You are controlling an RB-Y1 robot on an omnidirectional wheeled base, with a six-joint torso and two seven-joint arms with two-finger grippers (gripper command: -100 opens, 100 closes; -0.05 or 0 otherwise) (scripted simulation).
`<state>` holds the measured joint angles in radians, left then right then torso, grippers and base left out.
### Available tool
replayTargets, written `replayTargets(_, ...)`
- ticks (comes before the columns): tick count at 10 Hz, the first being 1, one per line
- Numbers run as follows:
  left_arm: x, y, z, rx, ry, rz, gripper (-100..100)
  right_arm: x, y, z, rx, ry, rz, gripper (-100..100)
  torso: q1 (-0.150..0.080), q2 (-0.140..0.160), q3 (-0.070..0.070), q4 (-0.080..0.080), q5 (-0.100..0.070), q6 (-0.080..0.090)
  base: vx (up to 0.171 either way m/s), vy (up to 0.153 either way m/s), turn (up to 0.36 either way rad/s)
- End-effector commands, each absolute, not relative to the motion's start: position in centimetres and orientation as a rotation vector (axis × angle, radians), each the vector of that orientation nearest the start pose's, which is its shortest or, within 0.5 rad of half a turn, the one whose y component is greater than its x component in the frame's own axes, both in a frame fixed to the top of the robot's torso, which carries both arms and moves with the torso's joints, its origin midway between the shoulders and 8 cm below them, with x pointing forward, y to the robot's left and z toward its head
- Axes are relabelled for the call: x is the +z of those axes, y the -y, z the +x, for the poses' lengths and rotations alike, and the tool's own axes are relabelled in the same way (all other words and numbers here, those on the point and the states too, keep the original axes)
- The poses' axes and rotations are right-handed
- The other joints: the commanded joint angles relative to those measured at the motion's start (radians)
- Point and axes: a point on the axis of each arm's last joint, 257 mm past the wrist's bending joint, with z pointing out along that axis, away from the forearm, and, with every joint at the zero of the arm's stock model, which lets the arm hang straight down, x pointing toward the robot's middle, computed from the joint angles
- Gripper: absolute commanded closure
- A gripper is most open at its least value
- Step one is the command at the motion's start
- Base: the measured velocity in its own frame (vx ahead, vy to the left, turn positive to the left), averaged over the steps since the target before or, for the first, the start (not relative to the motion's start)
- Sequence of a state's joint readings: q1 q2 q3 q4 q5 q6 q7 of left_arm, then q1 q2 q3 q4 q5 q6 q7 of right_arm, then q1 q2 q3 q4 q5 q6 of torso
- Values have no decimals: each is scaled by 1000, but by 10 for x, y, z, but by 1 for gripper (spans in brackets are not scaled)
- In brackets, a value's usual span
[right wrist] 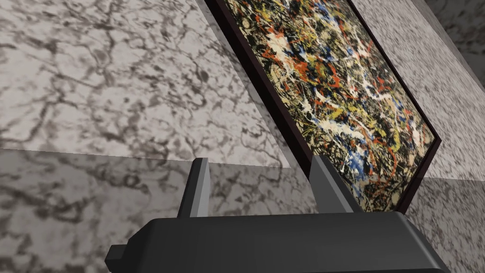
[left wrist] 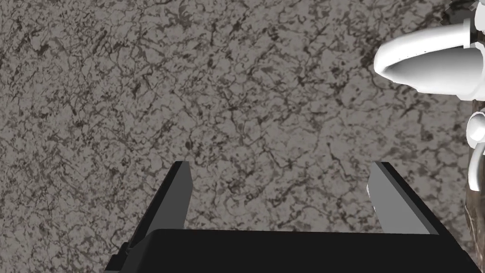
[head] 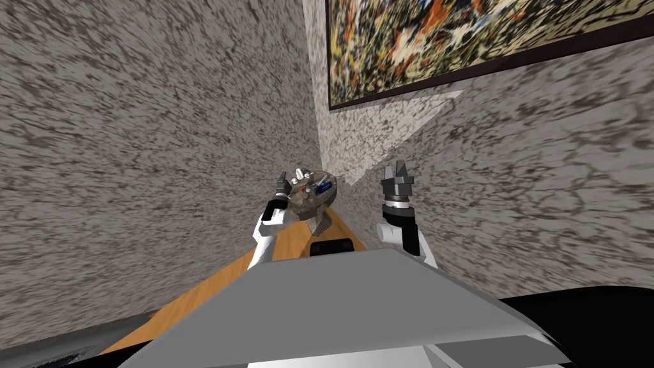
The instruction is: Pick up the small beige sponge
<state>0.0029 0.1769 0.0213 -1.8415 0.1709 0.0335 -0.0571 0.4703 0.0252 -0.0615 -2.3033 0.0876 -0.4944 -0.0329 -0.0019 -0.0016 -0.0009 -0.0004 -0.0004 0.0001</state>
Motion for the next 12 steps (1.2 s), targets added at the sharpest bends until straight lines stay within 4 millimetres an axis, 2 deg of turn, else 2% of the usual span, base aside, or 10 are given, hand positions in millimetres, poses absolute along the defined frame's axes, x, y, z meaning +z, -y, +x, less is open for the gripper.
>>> replayTargets(1, -102, -259, 542, -1263, -1110, -1001, -100, 43, 287, 340, 1234, -601, 593, 0, 0, 0, 0, 0, 0, 0, 3, -36, 60)
replayTargets(2, -113, -258, 555, -1248, -1151, -1025, -100, 43, 287, 340, 1234, -601, 592, 0, 0, 0, 0, 0, 0, 0, -1, -38, 118)
replayTargets(3, -116, -258, 556, -1243, -1160, -1033, -100, 43, 287, 340, 1234, -601, 593, 0, 0, 0, 0, 0, 0, 0, 4, -34, 64)
replayTargets(4, -125, -256, 568, -1226, -1199, -1055, -100, 43, 287, 340, 1234, -601, 592, 0, 0, 0, 0, 0, 0, 0, 3, -36, 100)
replayTargets(5, -129, -257, 568, -1219, -1210, -1065, -100, 43, 287, 340, 1234, -601, 593, 0, 0, 0, 0, 0, 0, 0, 3, -30, 66)
replayTargets(6, -139, -256, 580, -1199, -1251, -1086, -100, 43, 287, 340, 1234, -601, 592, 0, 0, 0, 0, 0, 0, 0, 5, -32, 109)
replayTargets(7, -143, -256, 580, -1193, -1261, -1096, -100, 43, 287, 340, 1234, -601, 593, 0, 0, 0, 0, 0, 0, 0, 3, -33, 49)
replayTargets(8, -153, -257, 591, -1170, -1299, -1117, -100, 43, 287, 340, 1234, -601, 592, 0, 0, 0, 0, 0, 0, 0, 4, -37, 80)
replayTargets(9, -157, -257, 591, -1163, -1311, -1127, -100, 43, 287, 340, 1234, -601, 593, 0, 0, 0, 0, 0, 0, 0, 1, -31, 50)
replayTargets(12, -179, -261, 609, -1105, -1397, -1179, -100, 43, 287, 340, 1234, -601, 592, 0, 1, 0, 0, 0, 0, 0, 0, -29, 72)
